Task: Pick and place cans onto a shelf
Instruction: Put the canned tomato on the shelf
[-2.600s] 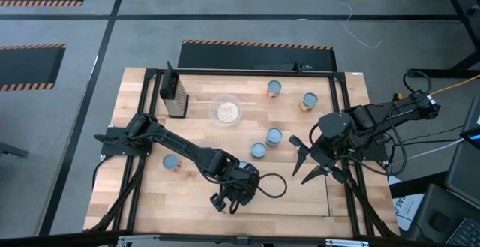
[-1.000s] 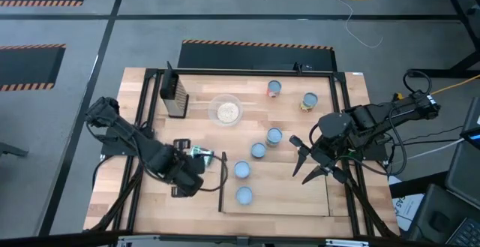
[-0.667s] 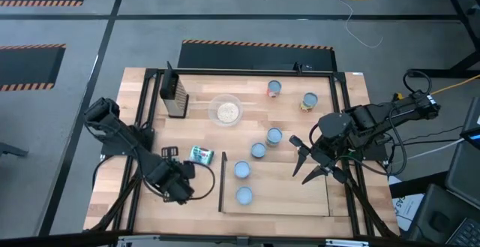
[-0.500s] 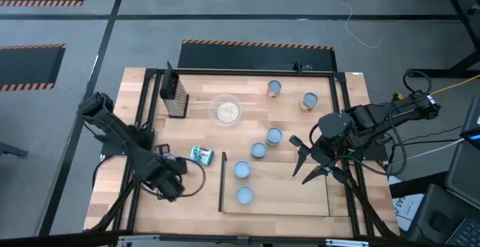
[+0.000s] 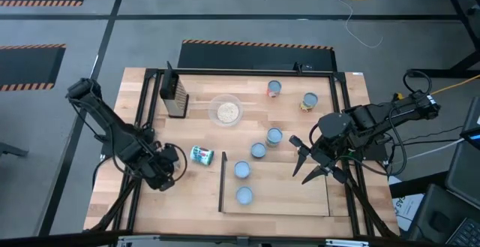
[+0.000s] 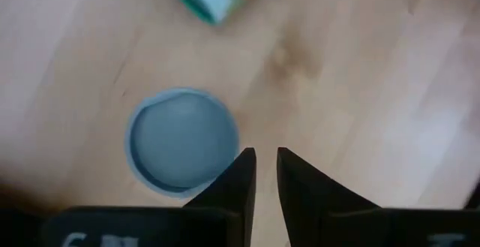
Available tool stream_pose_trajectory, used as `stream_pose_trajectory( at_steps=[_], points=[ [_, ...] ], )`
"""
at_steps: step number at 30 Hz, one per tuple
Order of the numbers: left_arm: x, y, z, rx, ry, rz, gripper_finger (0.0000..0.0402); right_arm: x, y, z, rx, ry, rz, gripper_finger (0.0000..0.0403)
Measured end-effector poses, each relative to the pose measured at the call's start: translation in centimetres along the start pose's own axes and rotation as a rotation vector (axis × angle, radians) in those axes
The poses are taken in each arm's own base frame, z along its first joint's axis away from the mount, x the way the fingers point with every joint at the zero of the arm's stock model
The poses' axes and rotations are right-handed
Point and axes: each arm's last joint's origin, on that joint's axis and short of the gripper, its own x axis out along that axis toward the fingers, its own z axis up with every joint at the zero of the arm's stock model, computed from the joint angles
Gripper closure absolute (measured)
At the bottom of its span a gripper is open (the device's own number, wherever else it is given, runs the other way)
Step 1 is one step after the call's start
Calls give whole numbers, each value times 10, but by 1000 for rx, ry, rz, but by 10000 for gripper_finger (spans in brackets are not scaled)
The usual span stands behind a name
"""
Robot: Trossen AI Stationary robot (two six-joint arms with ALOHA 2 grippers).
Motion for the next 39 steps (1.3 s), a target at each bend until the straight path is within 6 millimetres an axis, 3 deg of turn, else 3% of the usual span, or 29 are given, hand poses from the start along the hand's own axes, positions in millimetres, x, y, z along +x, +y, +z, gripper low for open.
stream_pose_trajectory(
  at_steps=[6,13,20,39],
  points=[
    [13,11,2,-133,9,57,317,0,0,0,0,0,0,244],
    [14,11,3,-130,9,55,277,0,0,0,3,0,0,244],
    [16,9,4,-122,-2,49,274,0,0,0,3,0,0,244],
    [48,0,-1,-56,59,216,280,0,0,0,3,0,0,244]
  ],
)
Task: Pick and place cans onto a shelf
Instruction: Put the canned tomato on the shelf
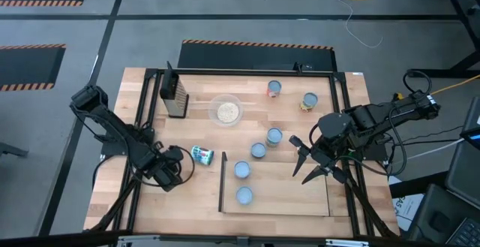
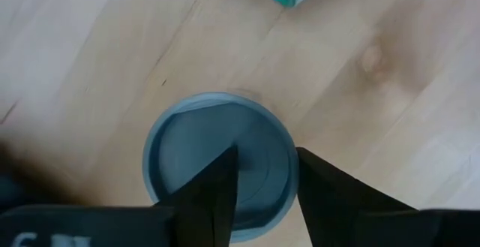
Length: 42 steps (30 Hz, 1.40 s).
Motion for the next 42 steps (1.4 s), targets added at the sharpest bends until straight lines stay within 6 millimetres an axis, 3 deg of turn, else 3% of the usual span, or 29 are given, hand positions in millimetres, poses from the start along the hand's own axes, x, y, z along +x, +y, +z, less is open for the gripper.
stream_pose_trajectory(
  at_steps=[11,17,23,32,37,42],
  points=[
    [-7,-6,3,104,0,-23,391,0,0,0,-1,0,0,244],
    [-27,-20,10,228,-7,-113,398,0,0,0,-2,-1,0,244],
    [-68,-41,20,400,5,-303,399,0,0,0,-5,-4,-1,244],
    [-144,-62,40,427,-83,-574,399,0,-2,7,-40,-64,-24,244],
    [-179,-71,51,542,-246,-743,399,0,-5,8,-48,-63,-99,244],
    [-203,-81,64,738,-532,-873,399,-1,-8,9,-49,-46,-200,244]
  ],
)
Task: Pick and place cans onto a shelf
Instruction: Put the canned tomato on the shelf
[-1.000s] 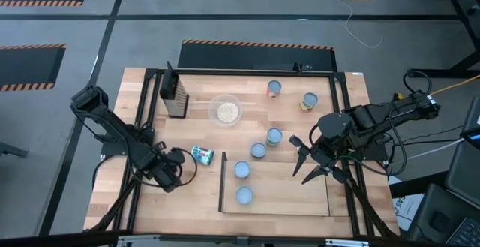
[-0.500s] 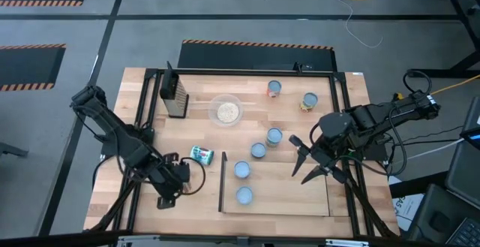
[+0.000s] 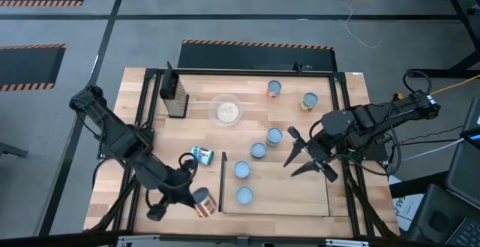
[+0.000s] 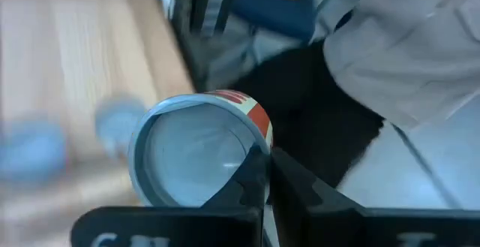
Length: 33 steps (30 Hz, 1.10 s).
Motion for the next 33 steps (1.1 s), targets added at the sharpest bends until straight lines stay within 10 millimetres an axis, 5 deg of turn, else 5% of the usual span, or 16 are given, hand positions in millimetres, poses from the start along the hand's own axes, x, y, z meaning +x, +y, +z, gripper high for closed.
stream_pose_trajectory(
  at_steps=[8,16,27,33],
  points=[
    [2,18,23,380,-158,2,400,8,-7,9,-64,-103,-54,244],
    [36,64,36,450,-163,32,400,19,-8,4,-19,-71,-40,244],
    [92,141,48,480,-210,-7,400,-32,9,7,124,-39,-25,244],
    [113,175,76,444,-185,-21,400,-60,18,6,125,-41,-27,244]
  ],
)
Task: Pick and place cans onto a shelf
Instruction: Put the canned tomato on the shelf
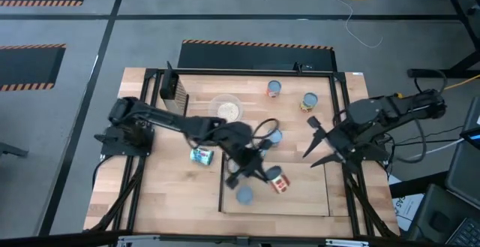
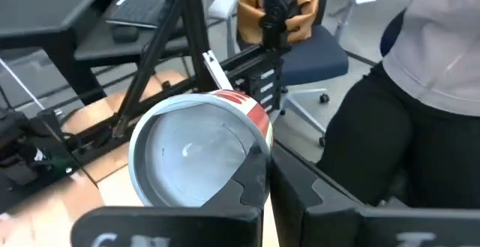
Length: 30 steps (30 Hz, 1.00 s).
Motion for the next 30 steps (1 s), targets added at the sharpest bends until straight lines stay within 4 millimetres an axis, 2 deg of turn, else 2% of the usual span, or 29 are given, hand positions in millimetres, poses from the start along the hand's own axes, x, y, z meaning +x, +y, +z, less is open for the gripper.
stream_pose_trajectory(
  at_steps=[4,7,12,19,25,30],
  points=[
    [18,26,2,-47,76,14,400,-12,4,-2,4,9,2,244],
    [34,37,-3,-88,151,3,400,-19,7,-5,11,34,6,244],
    [58,46,-26,-143,291,20,400,-23,9,-12,31,97,18,244],
    [68,41,-52,-185,490,75,400,-17,8,-14,39,128,24,244],
    [67,29,-58,-181,611,111,400,-10,6,-15,44,149,28,244],
    [72,19,-59,-160,637,124,399,-3,4,-17,50,169,32,244]
  ],
)
